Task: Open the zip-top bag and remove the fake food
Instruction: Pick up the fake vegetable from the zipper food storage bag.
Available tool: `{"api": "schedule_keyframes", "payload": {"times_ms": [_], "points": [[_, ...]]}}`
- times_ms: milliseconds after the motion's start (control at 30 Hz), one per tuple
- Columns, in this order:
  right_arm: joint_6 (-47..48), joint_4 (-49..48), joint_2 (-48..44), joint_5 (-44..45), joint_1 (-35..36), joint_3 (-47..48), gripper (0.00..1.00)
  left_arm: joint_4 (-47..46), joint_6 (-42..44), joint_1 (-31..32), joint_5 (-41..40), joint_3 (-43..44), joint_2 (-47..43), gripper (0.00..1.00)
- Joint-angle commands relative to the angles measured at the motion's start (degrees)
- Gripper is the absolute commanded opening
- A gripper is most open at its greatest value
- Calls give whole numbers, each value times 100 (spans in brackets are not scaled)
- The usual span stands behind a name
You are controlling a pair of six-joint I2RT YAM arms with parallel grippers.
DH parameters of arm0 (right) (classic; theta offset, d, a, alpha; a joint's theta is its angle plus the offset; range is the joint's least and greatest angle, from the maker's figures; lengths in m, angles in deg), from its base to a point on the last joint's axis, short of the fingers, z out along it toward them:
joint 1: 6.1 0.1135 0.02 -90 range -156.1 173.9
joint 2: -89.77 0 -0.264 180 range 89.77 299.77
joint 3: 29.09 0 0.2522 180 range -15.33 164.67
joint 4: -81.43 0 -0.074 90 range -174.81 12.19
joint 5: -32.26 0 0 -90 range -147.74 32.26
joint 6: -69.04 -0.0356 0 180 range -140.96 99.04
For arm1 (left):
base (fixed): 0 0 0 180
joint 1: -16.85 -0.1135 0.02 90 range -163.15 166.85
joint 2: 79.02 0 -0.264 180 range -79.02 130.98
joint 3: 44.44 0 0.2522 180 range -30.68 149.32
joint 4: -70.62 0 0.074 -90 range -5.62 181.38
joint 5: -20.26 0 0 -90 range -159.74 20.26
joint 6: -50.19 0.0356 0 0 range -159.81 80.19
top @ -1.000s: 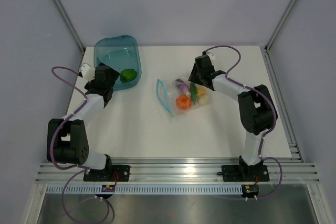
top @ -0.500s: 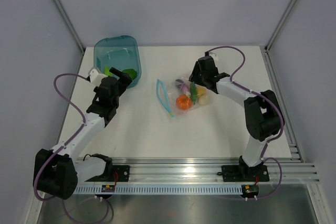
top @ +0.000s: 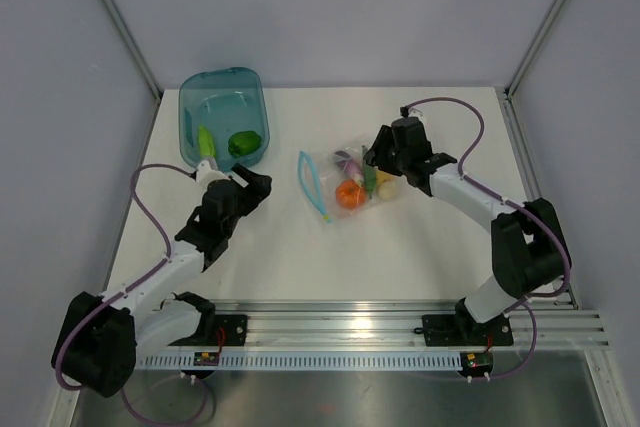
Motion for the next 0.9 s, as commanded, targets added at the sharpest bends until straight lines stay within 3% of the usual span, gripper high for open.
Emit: {"api": "schedule_keyframes", "payload": {"times_ms": [0,200,333,433,867], "points": [[-201,-103,-461,-352,41,-360,55,-1126,-230,173,648,-296,329,80],[-298,-560,-752,-493,49,-1055,55,-1542,-37,411,895,-104,1015,74],[-290,-560,-752,-581,58,-1038,56,-1429,322,420,1036,273,1341,70],[-281,-560,-839,-599,49,-1134,56,-1112,482,420,1053,433,1297,71],[-325,-789,-884,-669,41,-1187,57,-1471,499,420,1431,468,1438,73]]}}
